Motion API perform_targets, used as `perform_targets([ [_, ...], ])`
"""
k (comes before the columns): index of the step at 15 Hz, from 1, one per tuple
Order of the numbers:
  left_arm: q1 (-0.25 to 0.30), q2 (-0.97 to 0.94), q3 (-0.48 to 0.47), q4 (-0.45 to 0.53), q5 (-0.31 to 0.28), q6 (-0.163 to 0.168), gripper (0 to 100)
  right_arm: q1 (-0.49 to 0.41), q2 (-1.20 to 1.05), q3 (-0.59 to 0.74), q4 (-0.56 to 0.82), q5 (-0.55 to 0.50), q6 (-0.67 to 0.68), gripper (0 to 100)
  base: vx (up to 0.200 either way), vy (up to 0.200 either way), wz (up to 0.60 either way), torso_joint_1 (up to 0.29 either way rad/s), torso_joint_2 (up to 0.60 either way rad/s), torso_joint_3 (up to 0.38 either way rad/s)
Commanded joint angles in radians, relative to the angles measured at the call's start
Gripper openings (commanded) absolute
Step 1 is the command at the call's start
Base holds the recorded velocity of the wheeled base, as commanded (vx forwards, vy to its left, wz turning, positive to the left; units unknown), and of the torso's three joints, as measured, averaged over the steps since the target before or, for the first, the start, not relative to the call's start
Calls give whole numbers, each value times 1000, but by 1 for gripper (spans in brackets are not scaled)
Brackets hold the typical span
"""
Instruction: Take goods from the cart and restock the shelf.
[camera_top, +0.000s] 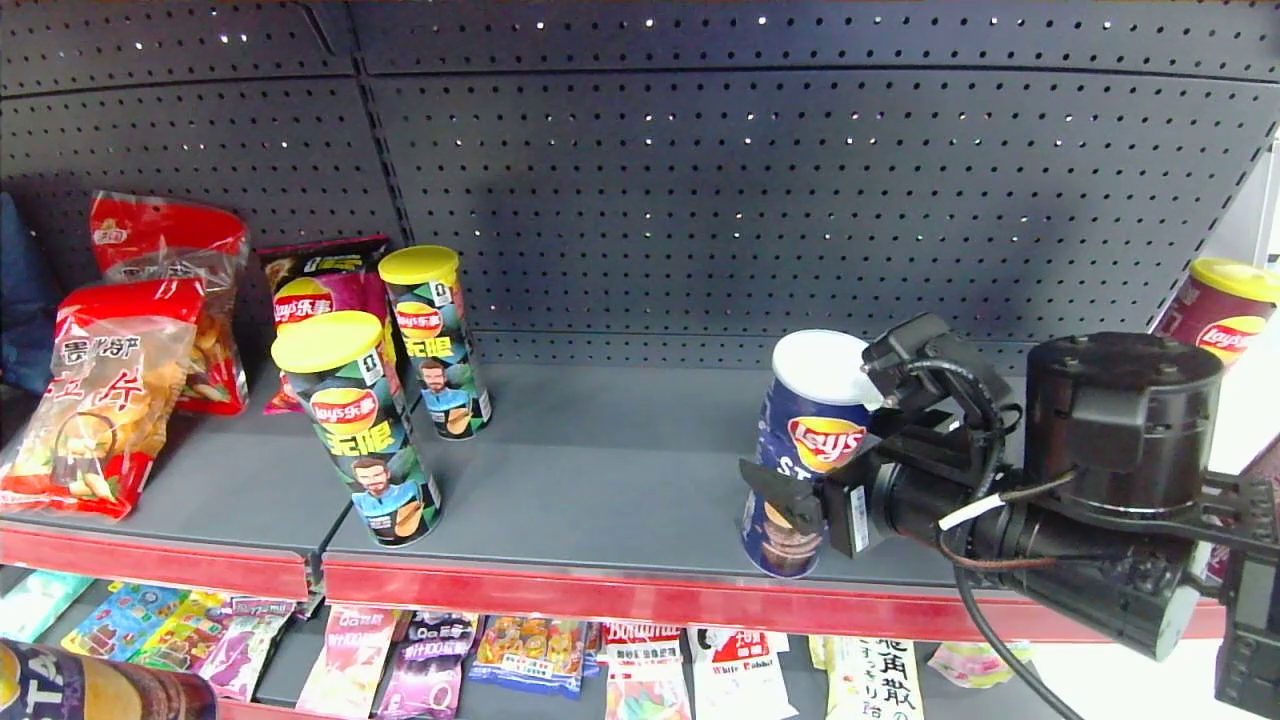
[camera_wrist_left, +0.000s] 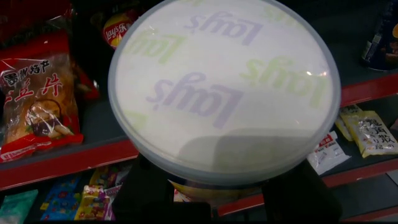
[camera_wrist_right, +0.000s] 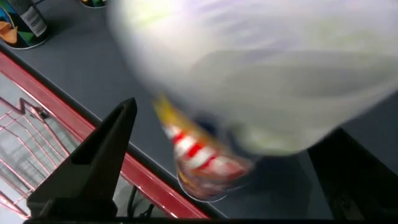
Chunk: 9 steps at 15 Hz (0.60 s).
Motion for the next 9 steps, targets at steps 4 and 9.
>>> perform_targets([
  [4,3,-3,-7,1,25,6,0,14,-111,91,-5,1,3,100,0,0,0,0,0,0],
  [9,0,-3,5,4,131,41,0,14,-295,196,-3,12,0,100,0,0,0,0,0,0],
])
